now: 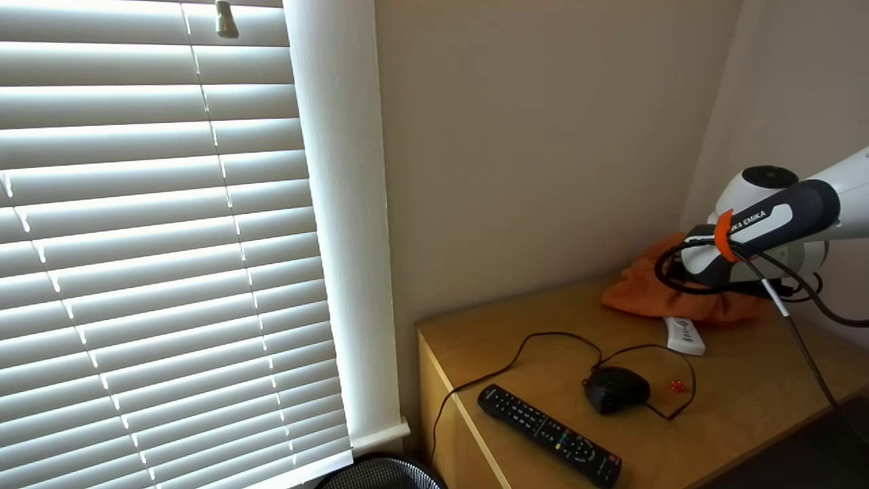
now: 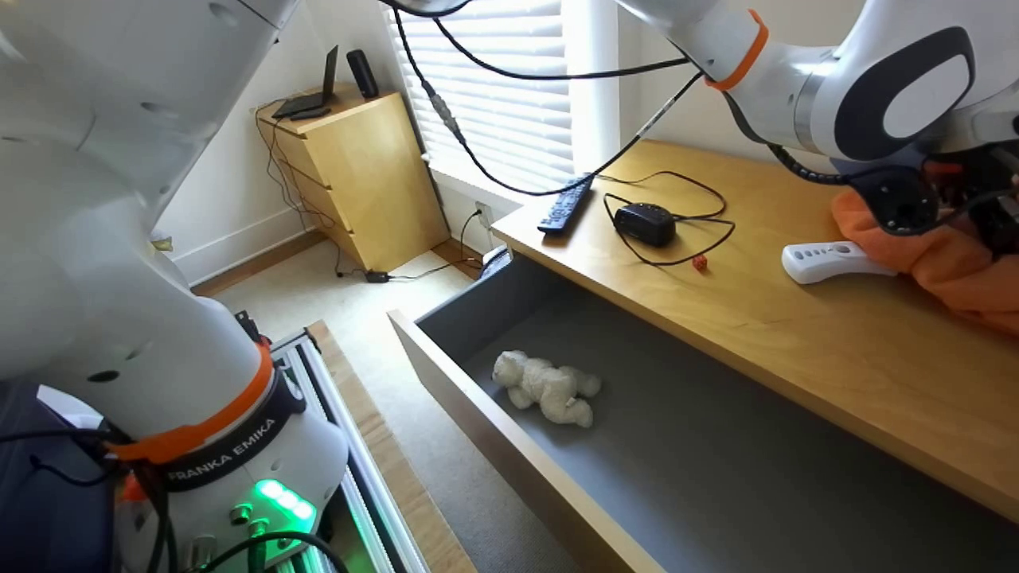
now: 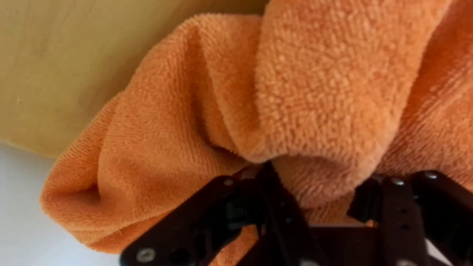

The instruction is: Place the orange towel in the top drawer

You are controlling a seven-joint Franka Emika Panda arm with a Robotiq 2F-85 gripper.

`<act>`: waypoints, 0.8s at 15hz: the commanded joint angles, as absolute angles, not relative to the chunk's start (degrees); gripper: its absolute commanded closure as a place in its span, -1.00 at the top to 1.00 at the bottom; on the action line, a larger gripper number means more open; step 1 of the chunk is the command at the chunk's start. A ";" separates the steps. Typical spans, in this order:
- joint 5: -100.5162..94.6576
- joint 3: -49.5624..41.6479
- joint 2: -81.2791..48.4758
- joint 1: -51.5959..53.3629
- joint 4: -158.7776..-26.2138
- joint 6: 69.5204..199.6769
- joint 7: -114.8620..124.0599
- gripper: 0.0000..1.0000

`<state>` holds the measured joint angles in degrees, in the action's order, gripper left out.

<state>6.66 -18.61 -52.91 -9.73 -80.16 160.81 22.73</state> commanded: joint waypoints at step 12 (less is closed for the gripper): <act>10.47 -15.69 -40.79 -8.64 -77.90 147.79 34.93 -0.88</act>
